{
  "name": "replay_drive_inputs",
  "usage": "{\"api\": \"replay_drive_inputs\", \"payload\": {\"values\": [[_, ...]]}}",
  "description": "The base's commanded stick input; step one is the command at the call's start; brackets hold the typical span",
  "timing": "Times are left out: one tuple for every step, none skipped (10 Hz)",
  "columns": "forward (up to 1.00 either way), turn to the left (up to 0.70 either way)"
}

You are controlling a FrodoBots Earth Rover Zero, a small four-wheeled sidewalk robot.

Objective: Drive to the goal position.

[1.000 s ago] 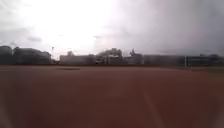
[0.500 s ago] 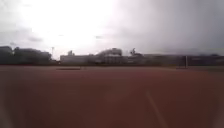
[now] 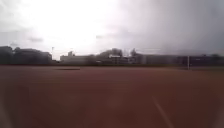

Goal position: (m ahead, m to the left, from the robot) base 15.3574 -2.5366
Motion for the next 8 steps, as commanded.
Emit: {"api": "replay_drive_inputs", "payload": {"values": [[0.5,0.0],[0.5,0.0],[0.5,0.0],[0.5,0.0],[0.5,0.0],[0.5,0.0],[0.5,0.0],[0.5,0.0]]}}
